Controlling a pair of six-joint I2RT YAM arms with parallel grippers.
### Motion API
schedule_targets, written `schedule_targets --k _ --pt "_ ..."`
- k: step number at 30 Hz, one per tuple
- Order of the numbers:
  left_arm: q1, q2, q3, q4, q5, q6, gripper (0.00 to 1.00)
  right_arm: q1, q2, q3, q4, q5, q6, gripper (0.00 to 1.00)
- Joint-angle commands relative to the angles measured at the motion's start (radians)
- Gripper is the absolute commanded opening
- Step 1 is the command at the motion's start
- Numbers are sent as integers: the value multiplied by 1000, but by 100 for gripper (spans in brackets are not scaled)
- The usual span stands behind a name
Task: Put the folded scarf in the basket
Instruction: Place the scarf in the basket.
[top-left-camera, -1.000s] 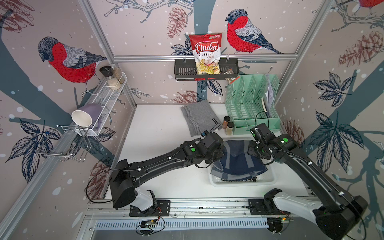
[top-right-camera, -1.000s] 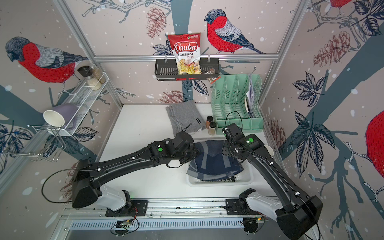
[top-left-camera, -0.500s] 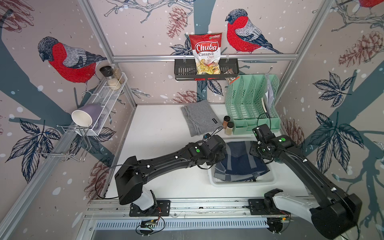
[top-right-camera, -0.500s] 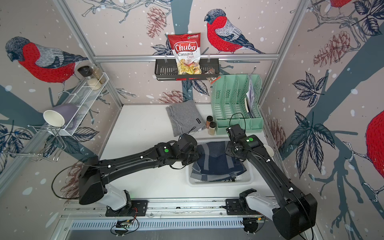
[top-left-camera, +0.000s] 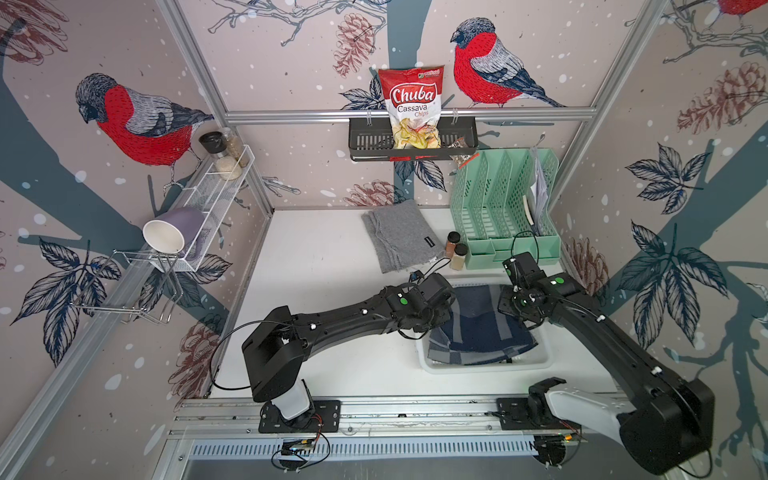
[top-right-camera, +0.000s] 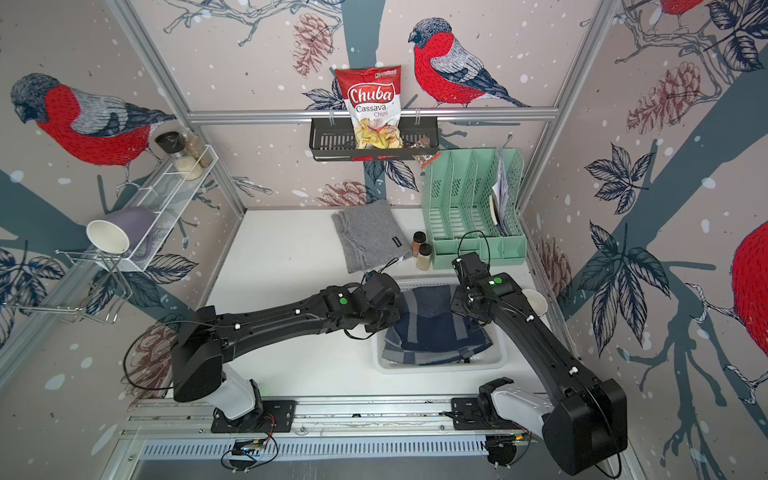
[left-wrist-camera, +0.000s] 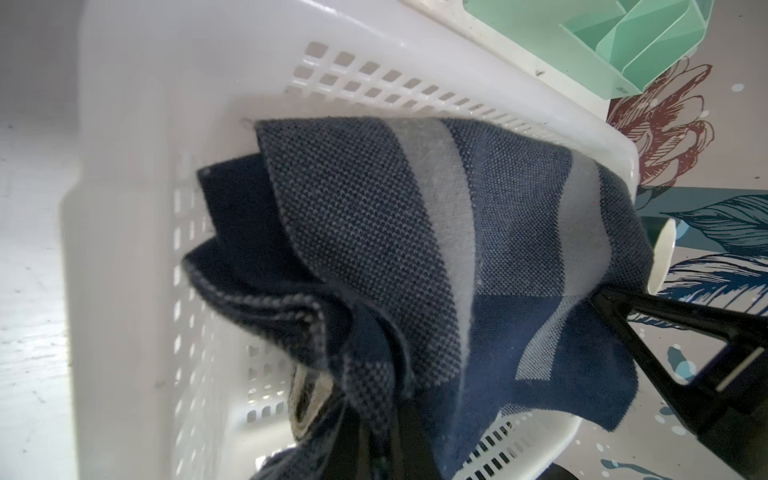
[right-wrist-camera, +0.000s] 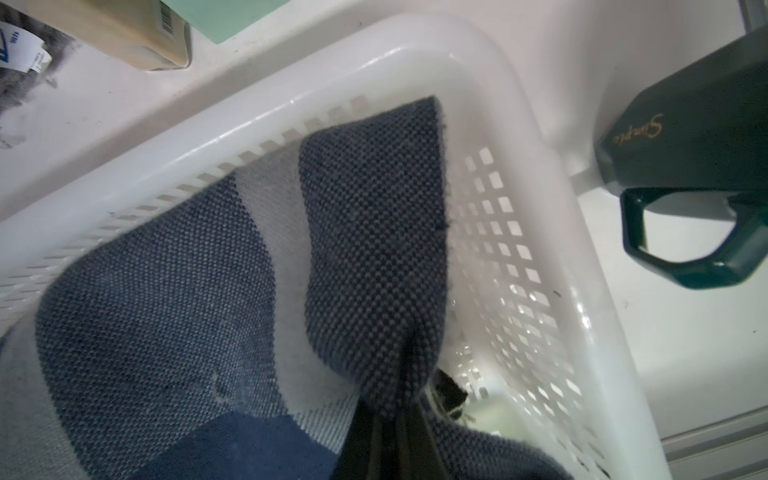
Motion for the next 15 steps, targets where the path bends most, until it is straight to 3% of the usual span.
schedule_targets --k 1,2,6,8,12,15 --pt "0 8 24 -43 -50 36 0 -5 -12 -17 16 45 35 8" --pt "-3 7 37 -68 -70 43 4 -5 -19 -21 13 56 46 20" --pt "-17 -7 82 -145 -147 50 49 -7 -49 -13 6 80 79 55" --pt "-26 -17 104 -182 -187 49 57 -5 -56 3 -5 98 88 64" --pt "-41 -39 138 -237 -223 54 65 -6 -72 43 -20 119 97 64" --pt "-50 -57 127 -214 -198 68 58 -6 -82 57 -12 102 95 59"
